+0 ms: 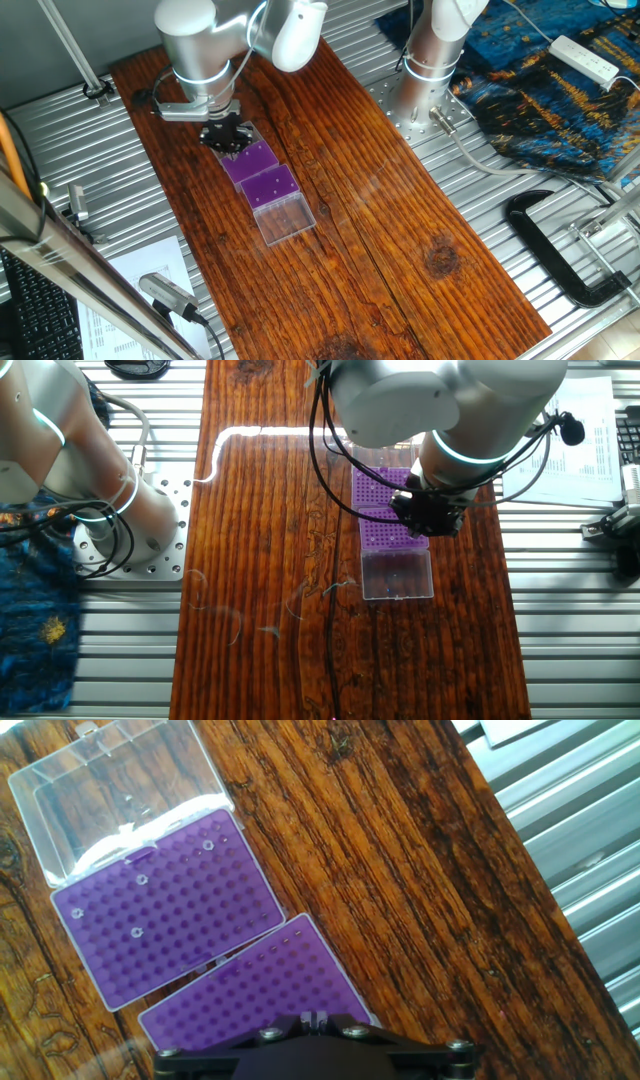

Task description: Transfer all small pipette tips from one holder to another

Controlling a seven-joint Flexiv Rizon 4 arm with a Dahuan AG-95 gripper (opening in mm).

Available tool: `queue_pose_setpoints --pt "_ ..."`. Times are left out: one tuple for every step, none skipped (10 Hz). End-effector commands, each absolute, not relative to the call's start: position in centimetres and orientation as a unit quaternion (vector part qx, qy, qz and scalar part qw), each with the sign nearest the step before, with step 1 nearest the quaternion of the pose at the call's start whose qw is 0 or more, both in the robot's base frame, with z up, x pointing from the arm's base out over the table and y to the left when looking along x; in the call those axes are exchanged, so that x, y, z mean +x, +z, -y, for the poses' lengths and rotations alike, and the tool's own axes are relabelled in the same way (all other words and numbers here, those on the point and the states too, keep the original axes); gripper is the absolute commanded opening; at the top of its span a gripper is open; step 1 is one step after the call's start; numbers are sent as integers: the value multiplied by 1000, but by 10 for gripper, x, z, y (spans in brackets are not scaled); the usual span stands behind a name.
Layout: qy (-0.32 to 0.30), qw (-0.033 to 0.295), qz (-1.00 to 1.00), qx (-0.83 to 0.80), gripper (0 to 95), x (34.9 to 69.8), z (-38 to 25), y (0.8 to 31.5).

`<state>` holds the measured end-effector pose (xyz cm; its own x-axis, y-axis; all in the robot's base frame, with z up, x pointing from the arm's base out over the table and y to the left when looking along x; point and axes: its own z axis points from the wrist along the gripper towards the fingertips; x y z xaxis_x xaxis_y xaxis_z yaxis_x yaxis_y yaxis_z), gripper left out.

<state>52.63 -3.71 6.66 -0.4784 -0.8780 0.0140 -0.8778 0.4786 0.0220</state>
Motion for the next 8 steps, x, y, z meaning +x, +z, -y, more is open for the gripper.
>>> queue_pose_setpoints --pt "-6 12 860 510 0 526 37 66" --pt "-6 12 860 510 0 526 37 66" --pt "-6 12 860 510 0 526 37 66" --pt "-6 12 860 510 0 526 37 66" --pt "0 15 863 505 190 538 46 61" --pt "0 15 865 502 190 538 46 61" --pt "0 14 864 503 190 538 46 61" --pt "2 15 864 503 190 538 46 61"
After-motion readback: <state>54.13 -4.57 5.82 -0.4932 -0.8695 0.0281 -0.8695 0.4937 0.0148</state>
